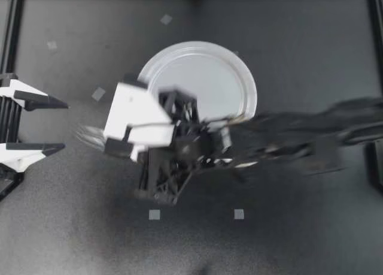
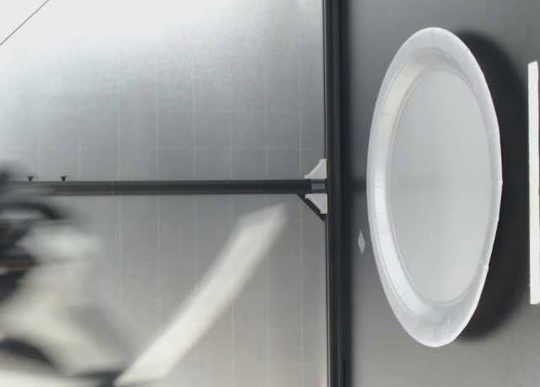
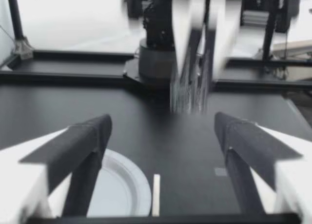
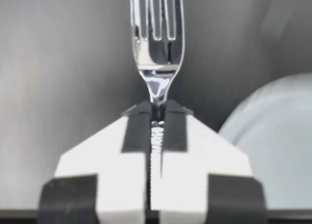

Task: Pick up the fork and place it on the plate.

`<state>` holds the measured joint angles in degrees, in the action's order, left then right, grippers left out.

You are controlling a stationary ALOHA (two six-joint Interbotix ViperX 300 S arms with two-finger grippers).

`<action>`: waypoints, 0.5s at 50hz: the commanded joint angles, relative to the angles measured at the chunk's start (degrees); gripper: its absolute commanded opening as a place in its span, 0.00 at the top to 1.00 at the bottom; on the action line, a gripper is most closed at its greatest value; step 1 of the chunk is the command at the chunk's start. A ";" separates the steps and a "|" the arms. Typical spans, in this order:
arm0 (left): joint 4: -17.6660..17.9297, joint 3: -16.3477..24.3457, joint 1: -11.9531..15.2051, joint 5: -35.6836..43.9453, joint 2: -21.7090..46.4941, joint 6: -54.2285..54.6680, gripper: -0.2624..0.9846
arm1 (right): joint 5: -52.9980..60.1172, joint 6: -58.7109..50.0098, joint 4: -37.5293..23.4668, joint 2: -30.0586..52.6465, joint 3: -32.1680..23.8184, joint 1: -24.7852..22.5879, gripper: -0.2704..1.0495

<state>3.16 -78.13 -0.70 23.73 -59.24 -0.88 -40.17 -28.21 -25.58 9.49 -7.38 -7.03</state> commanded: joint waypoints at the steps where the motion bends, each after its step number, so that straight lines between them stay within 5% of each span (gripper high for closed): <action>1: -0.09 0.44 -0.09 4.22 1.32 -0.26 0.15 | 6.50 0.70 -3.60 -5.01 -2.72 0.35 0.82; 15: -0.09 9.40 -0.09 8.00 12.30 -7.91 0.15 | 33.75 3.96 -7.91 -5.98 -1.49 2.55 0.82; 25: -0.09 13.01 -0.18 10.46 16.35 -8.09 0.15 | 43.33 5.45 -7.91 -6.06 3.34 4.31 0.82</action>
<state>3.16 -66.97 -0.70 33.05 -43.07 -9.14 0.09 -22.94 -33.40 4.92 -4.39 -3.78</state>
